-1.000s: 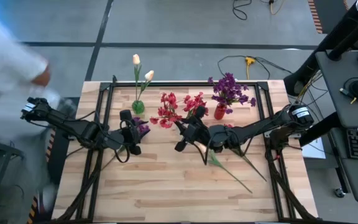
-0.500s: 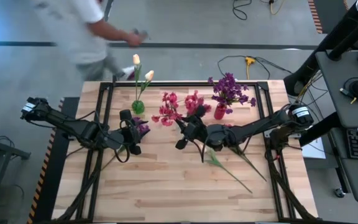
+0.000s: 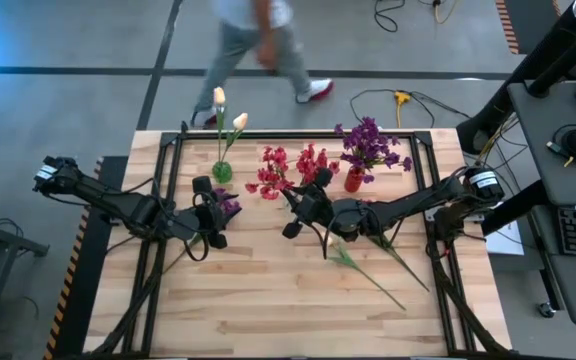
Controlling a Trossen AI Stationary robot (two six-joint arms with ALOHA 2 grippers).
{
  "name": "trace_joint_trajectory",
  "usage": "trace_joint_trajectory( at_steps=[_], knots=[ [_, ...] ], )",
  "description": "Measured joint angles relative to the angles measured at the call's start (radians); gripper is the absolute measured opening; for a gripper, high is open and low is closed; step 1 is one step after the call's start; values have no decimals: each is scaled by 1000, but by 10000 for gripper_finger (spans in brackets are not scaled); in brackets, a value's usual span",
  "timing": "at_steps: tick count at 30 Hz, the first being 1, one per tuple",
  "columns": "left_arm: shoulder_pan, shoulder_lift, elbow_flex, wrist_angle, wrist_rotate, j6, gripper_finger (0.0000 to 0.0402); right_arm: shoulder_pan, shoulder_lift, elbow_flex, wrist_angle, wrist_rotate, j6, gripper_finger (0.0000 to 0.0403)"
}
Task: Sort flowers into vase by color
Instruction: Put the right red flowers into the transparent vase
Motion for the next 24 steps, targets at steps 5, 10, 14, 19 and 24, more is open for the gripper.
trace_joint_trajectory(
  at_steps=[5,10,14,19,24],
  knots=[
    [0,0,0,0,0,0,149,0,0,0,3,0,23,37],
    [0,0,0,0,0,0,149,0,0,0,3,1,29,54],
    [0,0,0,-1,0,0,149,0,0,0,3,8,34,65],
    [0,0,0,-1,0,0,149,0,0,0,3,9,36,81],
    [0,0,0,-1,0,-1,149,0,0,0,3,9,42,97]
  ],
)
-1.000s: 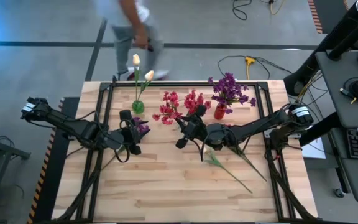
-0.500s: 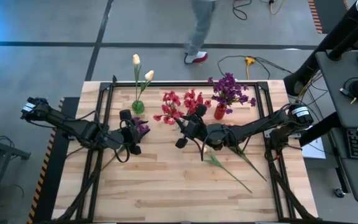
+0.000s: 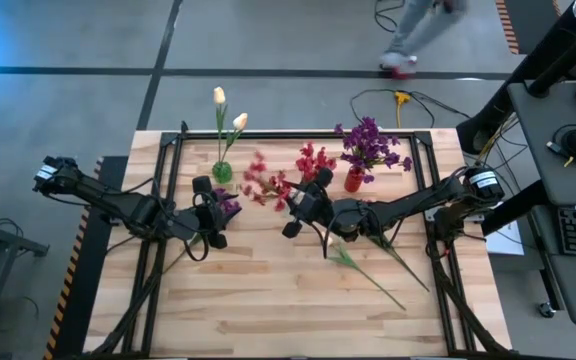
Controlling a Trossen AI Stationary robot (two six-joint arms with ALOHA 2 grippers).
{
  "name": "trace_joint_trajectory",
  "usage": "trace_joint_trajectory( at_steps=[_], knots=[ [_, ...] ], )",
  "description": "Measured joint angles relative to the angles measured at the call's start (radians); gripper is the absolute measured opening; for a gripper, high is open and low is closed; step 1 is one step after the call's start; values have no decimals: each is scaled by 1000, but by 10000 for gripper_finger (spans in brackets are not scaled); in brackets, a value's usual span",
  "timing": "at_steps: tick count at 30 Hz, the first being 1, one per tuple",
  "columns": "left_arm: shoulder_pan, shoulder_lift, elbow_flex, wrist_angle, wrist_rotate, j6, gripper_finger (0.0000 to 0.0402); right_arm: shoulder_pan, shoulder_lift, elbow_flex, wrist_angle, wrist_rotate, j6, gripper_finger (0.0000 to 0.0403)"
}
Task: Sort flowers into vase by color
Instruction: Put the right red flowers into the transparent vase
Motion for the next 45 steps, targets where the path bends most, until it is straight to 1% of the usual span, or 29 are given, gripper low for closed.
trace_joint_trajectory(
  at_steps=[11,17,22,28,37,45],
  knots=[
    [0,0,0,0,0,-4,149,16,0,0,0,9,0,130],
    [0,0,0,0,1,-8,149,49,-11,0,-7,129,-35,146],
    [0,0,0,-1,1,-8,149,76,-14,0,-8,150,-43,154],
    [0,0,0,-1,1,-11,149,99,-14,0,-7,235,-69,160],
    [0,0,0,-1,1,-19,149,138,-15,0,-7,302,-93,164],
    [0,0,0,-1,1,-44,149,195,-21,17,-8,459,-148,166]
  ],
)
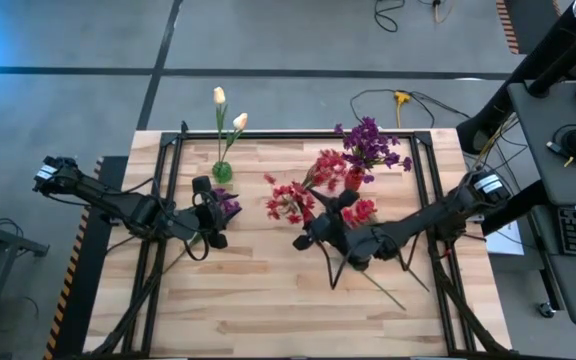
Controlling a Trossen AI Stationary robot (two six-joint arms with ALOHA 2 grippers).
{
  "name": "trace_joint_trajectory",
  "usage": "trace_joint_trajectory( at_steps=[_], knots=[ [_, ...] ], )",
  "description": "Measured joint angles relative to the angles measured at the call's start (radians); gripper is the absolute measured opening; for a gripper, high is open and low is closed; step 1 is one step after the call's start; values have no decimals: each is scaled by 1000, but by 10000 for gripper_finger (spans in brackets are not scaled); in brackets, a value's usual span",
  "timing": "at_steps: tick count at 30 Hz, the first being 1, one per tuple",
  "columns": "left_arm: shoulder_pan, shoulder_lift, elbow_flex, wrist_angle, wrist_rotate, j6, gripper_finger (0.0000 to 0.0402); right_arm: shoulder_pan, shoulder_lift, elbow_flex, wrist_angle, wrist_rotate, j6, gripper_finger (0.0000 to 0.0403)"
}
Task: Sort flowers into vase by color
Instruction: Put the right red flowers into the transparent vase
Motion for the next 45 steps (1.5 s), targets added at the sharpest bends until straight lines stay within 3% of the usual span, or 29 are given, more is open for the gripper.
trace_joint_trajectory(
  at_steps=[10,22,28,39,45],
  knots=[
    [0,0,15,1,0,-21,149,64,-4,31,0,41,-27,164],
    [0,0,18,3,7,-35,149,34,-3,40,-23,43,-2,168],
    [-1,0,18,40,162,-17,149,-10,-3,45,-26,41,-2,193],
    [0,9,18,57,162,-12,149,-47,1,72,-136,40,55,251],
    [0,25,18,56,160,1,149,-44,1,134,-376,95,154,292]
  ],
)
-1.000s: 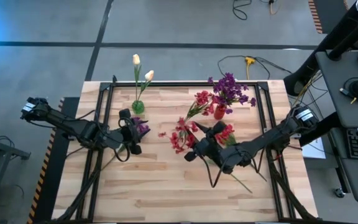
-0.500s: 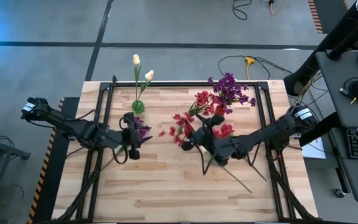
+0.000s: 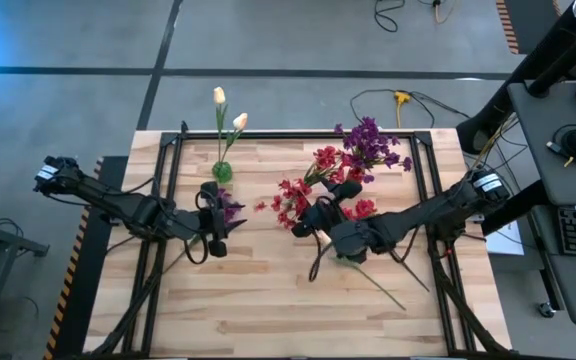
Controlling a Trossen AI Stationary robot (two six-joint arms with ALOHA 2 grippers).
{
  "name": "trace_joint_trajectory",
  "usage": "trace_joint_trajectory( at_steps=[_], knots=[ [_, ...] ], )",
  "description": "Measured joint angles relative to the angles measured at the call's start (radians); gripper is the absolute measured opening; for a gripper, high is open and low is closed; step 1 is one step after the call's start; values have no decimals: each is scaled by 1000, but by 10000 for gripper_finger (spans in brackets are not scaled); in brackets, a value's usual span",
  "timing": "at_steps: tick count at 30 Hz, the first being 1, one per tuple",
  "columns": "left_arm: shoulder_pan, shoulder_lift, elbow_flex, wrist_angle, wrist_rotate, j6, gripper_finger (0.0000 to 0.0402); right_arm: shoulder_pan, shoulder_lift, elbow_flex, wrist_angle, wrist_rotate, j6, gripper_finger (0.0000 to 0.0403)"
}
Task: Sort flowers into vase by color
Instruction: Put the right red flowers into the transparent vase, then put the violet flowers into the red vase
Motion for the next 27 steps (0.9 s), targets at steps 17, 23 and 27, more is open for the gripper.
trace_joint_trajectory(
  at_steps=[17,23,27],
  knots=[
    [0,2,0,0,-2,2,149,2,-2,80,-254,-3,132,316],
    [0,2,0,0,-2,2,149,2,-15,80,-269,-3,123,316],
    [0,2,0,-14,-2,-2,149,12,-31,80,-296,7,124,316]
  ],
)
